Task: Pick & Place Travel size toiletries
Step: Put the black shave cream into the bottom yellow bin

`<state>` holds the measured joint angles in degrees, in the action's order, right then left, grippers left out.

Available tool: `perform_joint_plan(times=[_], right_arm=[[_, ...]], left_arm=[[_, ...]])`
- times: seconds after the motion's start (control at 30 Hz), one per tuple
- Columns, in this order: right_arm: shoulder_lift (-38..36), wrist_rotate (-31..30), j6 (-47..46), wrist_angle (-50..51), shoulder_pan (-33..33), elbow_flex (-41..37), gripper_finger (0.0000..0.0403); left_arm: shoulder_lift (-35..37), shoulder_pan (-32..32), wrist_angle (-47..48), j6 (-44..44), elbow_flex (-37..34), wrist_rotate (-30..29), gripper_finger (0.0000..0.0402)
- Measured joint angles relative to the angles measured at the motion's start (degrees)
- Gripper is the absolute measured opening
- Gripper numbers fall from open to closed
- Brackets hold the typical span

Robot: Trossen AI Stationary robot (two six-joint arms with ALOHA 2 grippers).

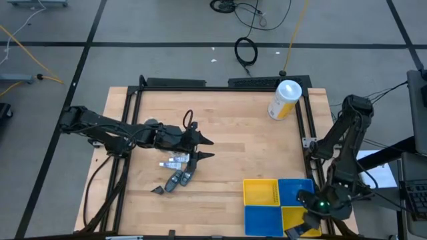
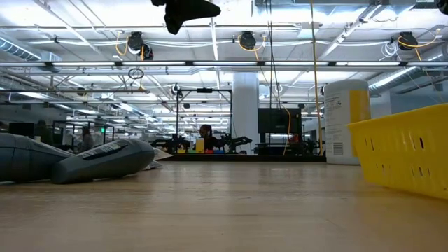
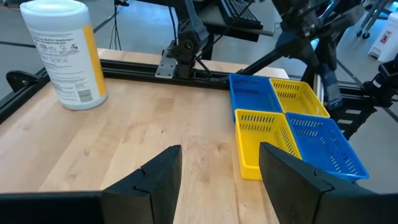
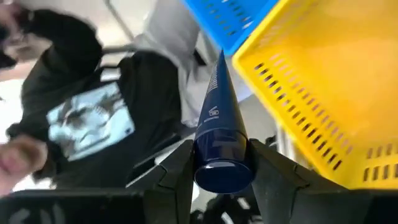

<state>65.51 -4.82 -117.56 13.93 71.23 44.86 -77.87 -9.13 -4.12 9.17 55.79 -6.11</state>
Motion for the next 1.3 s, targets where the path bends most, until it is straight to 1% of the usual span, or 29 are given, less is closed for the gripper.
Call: perform_joint_plan(times=[0.2, 0.3, 0.43, 0.63, 0.8, 0.87, 1.0, 1.07, 1.17, 1.3], right_arm=[[-0.9, 0.8, 0.1, 5.0, 0.0, 0.0, 0.0118], [-1.7, 3.8, -1.2, 9.0, 0.3, 0.0, 0.0118], [-1.9, 6.7, -3.4, 9.9, 0.1, 0.0, 0.0118], [-2.0, 5.0, -1.7, 9.8, -0.6, 0.0, 0.0118], [-2.0, 5.1, 0.8, 11.0, -1.7, 0.0, 0.0118], [-2.0, 5.1, 1.3, 12.4, -1.9, 0.0, 0.0127], [-2.0, 5.1, 1.1, 12.9, -1.9, 0.0, 0.0167], [-2.0, 5.1, 1.1, 12.9, -1.9, 0.0, 0.0180], [-2.0, 5.1, 1.2, 12.9, -1.9, 0.0, 0.0186], [-2.0, 5.1, 1.7, 13.2, -1.9, 0.0, 0.0184]], left_arm=[[0.0, 0.0, 0.0, 0.0, 0.0, -0.1, 0.0212], [0.0, 0.0, -0.1, 0.0, 0.0, -0.1, 0.0212], [0.0, 0.0, -0.3, 0.0, 0.0, -0.1, 0.0212], [0.0, 0.0, -0.3, -0.4, 0.0, -0.1, 0.0212], [0.0, 0.0, -0.3, -0.4, 0.0, -0.1, 0.0212], [0.0, 0.0, -0.3, -0.4, 0.0, -0.1, 0.0212], [0.0, 0.0, -0.3, -0.4, 0.0, -0.1, 0.0212], [0.0, 0.0, -0.3, -0.4, 0.0, -0.1, 0.0212], [0.0, 0.0, -0.3, -0.4, 0.0, -0.1, 0.0212], [0.0, 0.0, -0.3, -0.4, 0.0, -0.1, 0.0212]])
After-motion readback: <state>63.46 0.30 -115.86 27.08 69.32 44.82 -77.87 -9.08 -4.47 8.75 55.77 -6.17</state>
